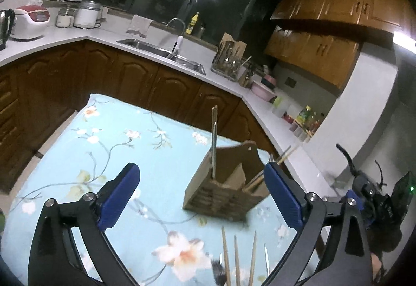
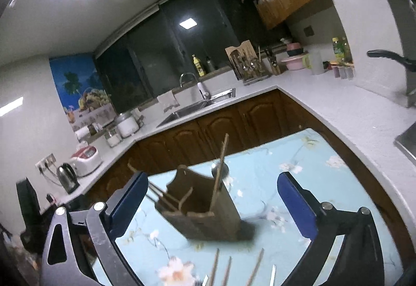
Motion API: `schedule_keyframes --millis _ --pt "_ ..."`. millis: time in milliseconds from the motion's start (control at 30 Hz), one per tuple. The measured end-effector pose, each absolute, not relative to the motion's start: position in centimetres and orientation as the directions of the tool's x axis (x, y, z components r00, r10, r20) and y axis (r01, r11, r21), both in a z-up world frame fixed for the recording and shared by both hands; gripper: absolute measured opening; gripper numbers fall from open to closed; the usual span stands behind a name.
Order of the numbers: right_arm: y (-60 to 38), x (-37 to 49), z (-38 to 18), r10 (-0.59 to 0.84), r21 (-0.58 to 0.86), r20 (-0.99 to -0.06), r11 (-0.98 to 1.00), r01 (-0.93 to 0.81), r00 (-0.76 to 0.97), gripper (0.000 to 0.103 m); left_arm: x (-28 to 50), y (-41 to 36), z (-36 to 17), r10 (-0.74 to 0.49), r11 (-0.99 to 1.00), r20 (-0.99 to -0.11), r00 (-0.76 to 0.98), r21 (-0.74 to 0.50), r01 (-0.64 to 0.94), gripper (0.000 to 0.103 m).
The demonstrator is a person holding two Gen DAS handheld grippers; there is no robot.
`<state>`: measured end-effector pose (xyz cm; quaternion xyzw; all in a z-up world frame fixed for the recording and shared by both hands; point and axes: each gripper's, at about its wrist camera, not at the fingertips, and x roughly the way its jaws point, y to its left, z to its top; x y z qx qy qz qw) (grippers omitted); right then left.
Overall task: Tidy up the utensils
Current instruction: 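Open left tool releasing metal utensil while right tool releases chopstick in holder, then move both tools back down to the remaining utensils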
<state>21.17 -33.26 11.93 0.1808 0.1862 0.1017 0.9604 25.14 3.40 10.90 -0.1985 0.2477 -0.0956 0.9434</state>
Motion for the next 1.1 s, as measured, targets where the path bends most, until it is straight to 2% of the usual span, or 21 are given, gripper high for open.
schedule_keyframes --millis 233,667,800,1100 --pt "-34.2 16.7 9.3 0.247 0.370 -0.390 0.924 -0.094 0.887 0.101 21.2 3.4 8.2 -0.305 0.899 -0.490 0.816 -0.430 0.078 0.099" --pt "-35.0 12.3 2.0 0.189 0.332 -0.538 0.943 0.001 0.821 0.101 17.4 1.3 -0.3 -0.349 0.893 -0.643 0.681 -0.448 0.035 0.099" --pt "-34.9 12.3 0.4 0.185 0.324 -0.576 0.946 0.014 0.796 0.101 17.2 0.5 -1.5 -0.359 0.896 -0.670 0.650 -0.441 0.041 0.099" --pt "-34.7 12.5 -0.5 0.194 0.325 -0.594 0.946 0.012 0.780 0.101 17.6 -0.6 -2.0 -0.373 0.899 -0.690 0.621 -0.433 0.059 0.099"
